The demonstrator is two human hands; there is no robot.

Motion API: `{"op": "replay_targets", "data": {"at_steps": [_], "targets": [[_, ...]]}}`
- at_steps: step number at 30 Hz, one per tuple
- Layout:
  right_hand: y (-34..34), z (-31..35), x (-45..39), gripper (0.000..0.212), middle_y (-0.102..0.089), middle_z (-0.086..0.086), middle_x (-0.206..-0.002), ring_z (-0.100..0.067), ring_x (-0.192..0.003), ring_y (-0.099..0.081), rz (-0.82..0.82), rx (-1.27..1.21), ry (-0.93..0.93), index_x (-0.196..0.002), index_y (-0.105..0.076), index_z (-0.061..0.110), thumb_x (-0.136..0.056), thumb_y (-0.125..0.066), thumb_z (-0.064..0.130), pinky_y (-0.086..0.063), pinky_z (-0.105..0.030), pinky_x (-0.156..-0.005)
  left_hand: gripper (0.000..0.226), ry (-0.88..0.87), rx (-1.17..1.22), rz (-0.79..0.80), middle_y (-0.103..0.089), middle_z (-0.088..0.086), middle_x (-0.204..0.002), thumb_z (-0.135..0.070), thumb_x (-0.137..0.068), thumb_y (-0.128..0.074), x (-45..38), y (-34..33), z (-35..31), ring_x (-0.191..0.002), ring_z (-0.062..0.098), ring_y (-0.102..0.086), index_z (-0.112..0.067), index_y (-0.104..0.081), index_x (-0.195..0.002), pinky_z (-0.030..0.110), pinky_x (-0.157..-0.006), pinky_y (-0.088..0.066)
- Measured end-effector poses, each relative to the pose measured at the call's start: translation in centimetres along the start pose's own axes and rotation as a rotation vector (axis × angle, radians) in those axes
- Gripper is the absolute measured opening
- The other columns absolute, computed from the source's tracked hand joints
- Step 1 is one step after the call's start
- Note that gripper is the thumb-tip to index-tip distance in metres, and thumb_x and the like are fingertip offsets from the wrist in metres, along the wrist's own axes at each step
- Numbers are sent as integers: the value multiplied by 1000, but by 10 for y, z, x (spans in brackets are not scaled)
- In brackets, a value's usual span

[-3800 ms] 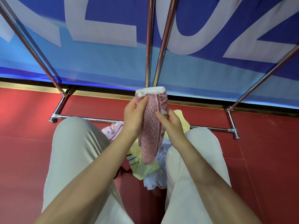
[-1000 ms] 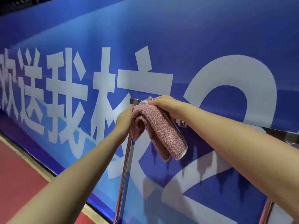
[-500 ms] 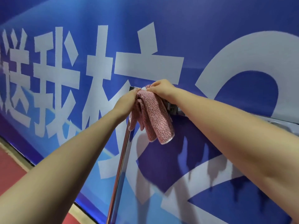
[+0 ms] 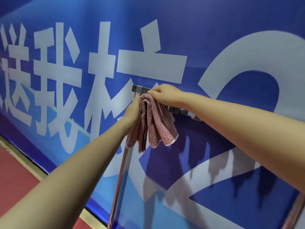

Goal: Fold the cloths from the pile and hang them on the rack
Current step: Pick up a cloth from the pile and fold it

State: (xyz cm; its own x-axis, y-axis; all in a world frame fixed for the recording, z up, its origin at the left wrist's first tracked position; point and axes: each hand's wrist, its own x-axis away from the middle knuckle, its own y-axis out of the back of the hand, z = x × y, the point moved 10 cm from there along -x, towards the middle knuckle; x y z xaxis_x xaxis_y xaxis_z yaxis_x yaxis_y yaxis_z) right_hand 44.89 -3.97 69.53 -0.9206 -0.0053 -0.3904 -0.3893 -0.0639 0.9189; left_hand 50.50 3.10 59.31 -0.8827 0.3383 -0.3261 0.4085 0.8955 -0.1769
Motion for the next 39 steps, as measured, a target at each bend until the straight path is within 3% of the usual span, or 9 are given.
{"op": "replay_targets", "data": {"at_steps": [4, 9, 12, 16, 20, 23, 27, 35, 39], "targets": [[-5, 6, 12, 48, -62, -12, -117, -26, -110, -54, 46, -42, -9, -113, -61, 4, -104, -28, 37, -38, -34, -90, 50, -4, -73, -35, -66, 3, -104, -47, -104, -20, 10, 5, -13, -95, 15, -61, -21, -61, -115, 29, -83, -47], [2, 11, 29, 38, -64, -4, -96, -26, -95, -57, -82, -61, 20, -82, -60, 19, -101, -31, 36, -44, -38, -80, 45, -144, -185, -148, -65, 2, -118, -43, -94, -27, 37, 22, -54, -111, 23, -59, -26, -64, -114, 46, -102, -44], [8, 8, 41, 40, -66, -10, -106, -28, -100, -57, -166, -106, -5, -103, -65, 8, -99, -34, 34, -46, -45, -88, 41, -170, -344, -196, -63, 3, -118, -28, -97, -27, 56, 26, -69, -107, 21, -56, -18, -63, -115, 40, -96, -44], [22, 6, 63, 40, -60, -8, -127, -25, -118, -52, -253, -170, -70, -122, -61, 15, -98, -36, 34, -43, -41, -97, 36, -206, -496, -280, -60, 9, -118, -15, -100, -27, 80, 28, -82, -93, 19, -47, -8, -61, -111, 28, -77, -31], [36, 6, 105, 37, -61, -2, -127, -20, -115, -54, -278, -288, -137, -122, -61, 17, -99, -37, 33, -42, -34, -93, 40, -166, -460, -333, -61, 10, -115, -17, -100, -23, 105, 25, -87, -96, 19, -50, -8, -62, -109, 27, -77, -31], [53, -3, 164, 26, -68, -3, -100, -20, -93, -60, -415, -530, -232, -101, -66, 13, -97, -43, 25, -44, -35, -81, 36, -145, -462, -348, -61, 7, -90, -16, -96, -29, 138, 8, -90, -88, 27, -58, -8, -62, -87, 32, -66, -33], [42, -36, 262, 29, -56, 3, -55, -13, -53, -48, -504, -826, -413, -64, -58, 19, -91, -47, 15, -41, -34, -61, 33, -39, -207, -135, -56, 0, -65, -11, -92, -35, 193, -54, -71, -58, 18, -48, -16, -54, -65, 28, -55, -36], [-51, -132, 499, 33, -50, 0, -53, -3, -38, -40, -534, -896, -883, -61, -55, 17, -92, -47, 9, -32, -24, -47, 29, 296, -217, 320, -54, 0, -70, -15, -97, -34, 328, -209, 37, -54, 13, -49, -17, -54, -76, 21, -54, -39], [-136, -179, 639, 32, -53, 2, -55, -9, -47, -46, -382, -788, -1151, -63, -57, 20, -92, -47, 11, -37, -25, -52, 20, 469, -329, 548, -55, 6, -90, -18, -99, -35, 414, -266, 144, -65, 15, -52, -16, -54, -100, 24, -62, -41]]}}
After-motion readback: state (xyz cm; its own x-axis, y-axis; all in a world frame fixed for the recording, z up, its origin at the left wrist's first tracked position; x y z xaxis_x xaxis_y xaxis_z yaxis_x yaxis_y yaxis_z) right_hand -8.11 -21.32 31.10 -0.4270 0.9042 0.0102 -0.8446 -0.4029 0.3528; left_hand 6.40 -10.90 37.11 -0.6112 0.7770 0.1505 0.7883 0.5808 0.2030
